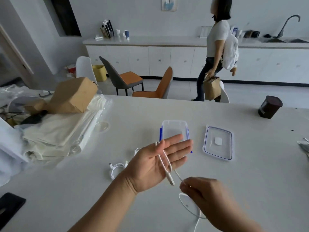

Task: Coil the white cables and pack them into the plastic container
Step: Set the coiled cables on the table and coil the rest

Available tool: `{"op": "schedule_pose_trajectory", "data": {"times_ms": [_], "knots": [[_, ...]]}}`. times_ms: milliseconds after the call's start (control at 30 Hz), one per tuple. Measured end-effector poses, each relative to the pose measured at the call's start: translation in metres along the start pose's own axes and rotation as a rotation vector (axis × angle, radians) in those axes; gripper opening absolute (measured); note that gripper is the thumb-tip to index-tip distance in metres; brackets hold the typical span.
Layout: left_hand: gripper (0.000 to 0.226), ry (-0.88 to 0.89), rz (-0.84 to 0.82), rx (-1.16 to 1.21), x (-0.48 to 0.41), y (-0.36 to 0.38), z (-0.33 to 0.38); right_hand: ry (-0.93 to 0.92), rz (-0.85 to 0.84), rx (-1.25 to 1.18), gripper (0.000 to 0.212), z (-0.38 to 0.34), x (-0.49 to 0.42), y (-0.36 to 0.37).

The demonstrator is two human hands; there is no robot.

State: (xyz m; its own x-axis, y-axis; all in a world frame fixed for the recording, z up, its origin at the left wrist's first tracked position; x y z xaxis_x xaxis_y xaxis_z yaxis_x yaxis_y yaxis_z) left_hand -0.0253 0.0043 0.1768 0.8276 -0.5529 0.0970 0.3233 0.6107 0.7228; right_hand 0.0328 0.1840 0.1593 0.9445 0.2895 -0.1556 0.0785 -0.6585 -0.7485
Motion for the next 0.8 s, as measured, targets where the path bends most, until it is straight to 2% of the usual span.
{"op": "schedule_pose_trajectory", "data": {"times_ms": [67, 167, 233, 267, 333, 367, 433, 500, 567, 600, 700, 800], "knots": [[0.057, -0.025, 0.054, -0.002, -0.002, -0.008, -0.003, -0.123, 0.032, 0.162, 0.032, -0.008, -0.006, -0.026], [0.056, -0.023, 0.125, -0.015, -0.01, 0.0, -0.008, -0.305, -0.137, 0.369, 0.028, -0.024, -0.007, -0.031], [0.053, 0.057, 0.151, 0.076, -0.016, 0.008, -0.008, -0.289, -0.236, 0.427, 0.025, -0.026, -0.008, -0.025], [0.051, 0.111, 0.168, 0.144, -0.017, 0.011, -0.005, -0.239, -0.235, 0.415, 0.023, -0.02, -0.009, -0.021], [0.048, 0.208, 0.197, 0.159, -0.019, 0.013, 0.003, -0.14, -0.182, 0.335, 0.022, -0.012, -0.008, -0.015], [0.047, 0.237, 0.227, 0.079, -0.019, 0.012, 0.003, -0.113, -0.16, 0.29, 0.023, -0.012, -0.005, -0.013], [0.046, 0.242, 0.285, -0.197, -0.017, 0.01, -0.007, -0.215, -0.076, 0.276, 0.025, -0.021, -0.006, -0.015], [0.042, 0.173, 0.253, -0.391, -0.012, 0.013, -0.022, -0.323, 0.091, 0.32, 0.02, -0.029, -0.016, -0.034], [0.037, 0.054, 0.153, -0.421, -0.006, 0.018, -0.028, -0.322, 0.198, 0.323, 0.014, -0.029, -0.034, -0.059], [0.04, -0.016, 0.09, -0.409, -0.004, 0.022, -0.027, -0.3, 0.206, 0.31, 0.011, -0.03, -0.043, -0.071], [0.073, -0.258, -0.075, -0.374, 0.001, 0.032, -0.025, -0.266, 0.168, 0.182, 0.019, -0.037, -0.068, -0.091], [0.11, -0.383, -0.216, -0.253, 0.004, 0.038, -0.024, -0.119, 0.061, -0.192, 0.02, -0.025, -0.088, -0.08]]}}
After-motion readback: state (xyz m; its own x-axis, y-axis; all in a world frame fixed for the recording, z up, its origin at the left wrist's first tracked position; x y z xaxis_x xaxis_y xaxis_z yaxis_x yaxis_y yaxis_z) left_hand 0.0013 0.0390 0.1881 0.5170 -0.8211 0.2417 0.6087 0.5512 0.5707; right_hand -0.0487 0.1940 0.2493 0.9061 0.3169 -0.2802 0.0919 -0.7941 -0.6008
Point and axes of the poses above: each hand's wrist, its own x-axis away from the middle knuckle, its own y-axis out of the palm, z = x × y, the point moved 2 cm from there along -x, towards the middle knuckle, and after that the axes turned 7 degrees about z, right-handed, at the moved point
